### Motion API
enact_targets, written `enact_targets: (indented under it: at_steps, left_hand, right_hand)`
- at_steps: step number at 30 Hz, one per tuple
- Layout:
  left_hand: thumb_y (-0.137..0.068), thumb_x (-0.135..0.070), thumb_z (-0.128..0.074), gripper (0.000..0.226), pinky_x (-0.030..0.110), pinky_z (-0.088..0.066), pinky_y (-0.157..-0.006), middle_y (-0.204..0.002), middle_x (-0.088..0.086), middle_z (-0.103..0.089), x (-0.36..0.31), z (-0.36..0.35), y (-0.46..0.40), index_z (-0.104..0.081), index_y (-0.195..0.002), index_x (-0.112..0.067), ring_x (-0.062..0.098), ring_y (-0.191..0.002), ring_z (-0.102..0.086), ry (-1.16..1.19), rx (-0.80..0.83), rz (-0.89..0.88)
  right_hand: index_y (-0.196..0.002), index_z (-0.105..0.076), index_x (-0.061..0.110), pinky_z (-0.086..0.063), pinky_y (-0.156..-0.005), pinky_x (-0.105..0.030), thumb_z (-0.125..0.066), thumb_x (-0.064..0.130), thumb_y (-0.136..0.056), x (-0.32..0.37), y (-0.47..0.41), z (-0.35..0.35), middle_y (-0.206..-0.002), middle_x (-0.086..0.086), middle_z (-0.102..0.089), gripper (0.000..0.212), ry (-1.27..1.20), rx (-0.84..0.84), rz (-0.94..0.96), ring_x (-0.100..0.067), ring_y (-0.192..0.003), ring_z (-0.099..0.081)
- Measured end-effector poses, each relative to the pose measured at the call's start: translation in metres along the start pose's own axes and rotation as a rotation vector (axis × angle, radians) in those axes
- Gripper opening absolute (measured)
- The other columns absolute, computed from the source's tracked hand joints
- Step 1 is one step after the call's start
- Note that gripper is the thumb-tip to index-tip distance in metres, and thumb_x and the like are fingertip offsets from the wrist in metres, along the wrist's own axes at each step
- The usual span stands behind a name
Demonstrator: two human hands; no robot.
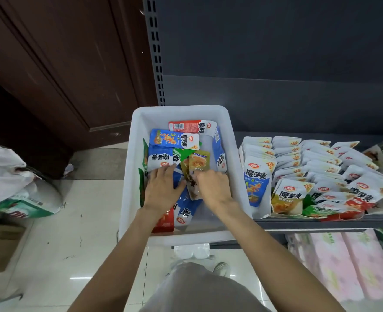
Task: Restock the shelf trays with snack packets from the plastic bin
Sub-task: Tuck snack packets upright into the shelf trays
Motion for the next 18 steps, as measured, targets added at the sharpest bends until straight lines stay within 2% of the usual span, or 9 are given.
enact_targets:
  at_steps: [3, 5, 7, 8, 9, 11, 13, 16, 18]
  left_hand:
    - [-0.083, -0.036, -0.067, 0.069, 0.029, -0.027, -0.107, -0.142, -0.004, -0.039, -0.025, 0.015, 0.008, -0.034, -0.142, -0.024, 0.011, -0.132, -0.03, 0.299, 0.047, -0.188]
    - [-0.077, -0.035, -0.073, 0.079, 0.02, -0.024, -0.107, -0.141, -0.016, -0.032, -0.048, 0.023, 0.018, -0.031, -0.144, -0.027, -0.002, -0.13, -0.024, 0.372, 0.088, -0.336]
    - [-0.079, -0.035, -0.071, 0.074, 0.019, -0.029, -0.105, -0.139, -0.016, -0.035, -0.066, 0.032, 0.025, -0.035, -0.142, -0.027, -0.005, -0.128, -0.027, 0.332, 0.009, -0.455]
    - [-0.082, -0.035, -0.067, 0.064, 0.022, -0.036, -0.102, -0.137, -0.012, -0.043, -0.071, 0.038, 0.027, -0.041, -0.139, -0.026, -0.001, -0.125, -0.036, 0.31, -0.067, -0.495]
    - [-0.085, -0.034, -0.06, 0.051, 0.024, -0.044, -0.096, -0.13, -0.008, -0.053, -0.075, 0.045, 0.028, -0.049, -0.134, -0.024, 0.004, -0.118, -0.048, 0.312, -0.144, -0.514]
    - [-0.092, -0.034, -0.052, 0.031, 0.027, -0.054, -0.072, -0.1, -0.005, -0.066, -0.079, 0.057, 0.03, -0.06, -0.117, -0.017, 0.012, -0.089, -0.064, 0.359, -0.235, -0.476]
    - [-0.092, -0.04, -0.049, 0.03, 0.029, -0.053, -0.059, -0.081, -0.007, -0.064, -0.084, 0.059, 0.028, -0.06, -0.104, -0.015, 0.014, -0.071, -0.065, 0.417, -0.181, -0.364]
    - [-0.089, -0.042, -0.052, 0.03, 0.034, -0.054, -0.069, -0.089, -0.002, -0.069, -0.099, 0.05, 0.026, -0.06, -0.1, -0.014, 0.013, -0.079, -0.065, 0.534, -0.002, -0.306]
    - [-0.091, -0.031, -0.059, 0.023, 0.036, -0.054, -0.074, -0.092, 0.004, -0.07, -0.113, 0.046, 0.028, -0.063, -0.101, -0.011, 0.015, -0.082, -0.066, 0.662, 0.115, -0.301]
  right_hand:
    - [-0.111, -0.058, 0.009, -0.046, -0.062, -0.033, -0.047, 0.014, -0.098, -0.015, 0.01, 0.046, -0.086, -0.013, -0.069, 0.019, -0.11, -0.262, -0.076, -0.032, -0.079, -0.068]
    - [-0.106, -0.063, 0.009, -0.043, -0.057, -0.029, -0.052, 0.019, -0.095, -0.039, 0.021, 0.067, -0.077, -0.014, -0.07, 0.018, -0.381, -0.398, -0.219, -0.031, -0.07, -0.066]
    - [-0.114, -0.063, 0.015, -0.051, -0.059, -0.027, -0.058, 0.016, -0.092, -0.059, 0.029, 0.066, -0.077, -0.007, -0.07, 0.022, -0.819, -0.35, -0.326, -0.019, -0.071, -0.068]
    - [-0.116, -0.063, 0.016, -0.054, -0.061, -0.027, -0.059, 0.013, -0.091, -0.064, 0.032, 0.063, -0.078, -0.005, -0.071, 0.025, -1.037, -0.301, -0.358, -0.015, -0.073, -0.069]
    - [-0.115, -0.064, 0.014, -0.056, -0.06, -0.027, -0.059, 0.01, -0.092, -0.069, 0.036, 0.062, -0.079, -0.004, -0.071, 0.024, -1.246, -0.257, -0.384, -0.013, -0.073, -0.07]
    - [-0.105, -0.067, 0.006, -0.055, -0.056, -0.023, -0.054, 0.012, -0.095, -0.073, 0.044, 0.064, -0.078, -0.005, -0.072, 0.018, -1.585, -0.17, -0.412, -0.012, -0.069, -0.069]
    - [-0.096, -0.067, 0.006, -0.051, -0.055, -0.02, -0.052, 0.019, -0.096, -0.079, 0.05, 0.069, -0.076, -0.005, -0.069, 0.02, -1.642, -0.135, -0.37, -0.012, -0.067, -0.065]
    - [-0.083, -0.066, 0.016, -0.038, -0.05, -0.014, -0.057, 0.018, -0.094, -0.096, 0.059, 0.08, -0.06, 0.007, -0.055, 0.015, -1.369, -0.251, -0.318, -0.003, -0.052, -0.047]
    - [-0.079, -0.066, 0.017, -0.032, -0.049, -0.01, -0.057, 0.015, -0.094, -0.108, 0.065, 0.082, -0.051, 0.016, -0.051, 0.017, -1.341, -0.331, -0.365, 0.001, -0.047, -0.043]
Point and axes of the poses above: each hand's wrist, its own y-axis away from the middle knuckle, its own z-axis out of the back of the hand, x = y × z, the point moved 8 cm from there along -y, towards the middle knuckle
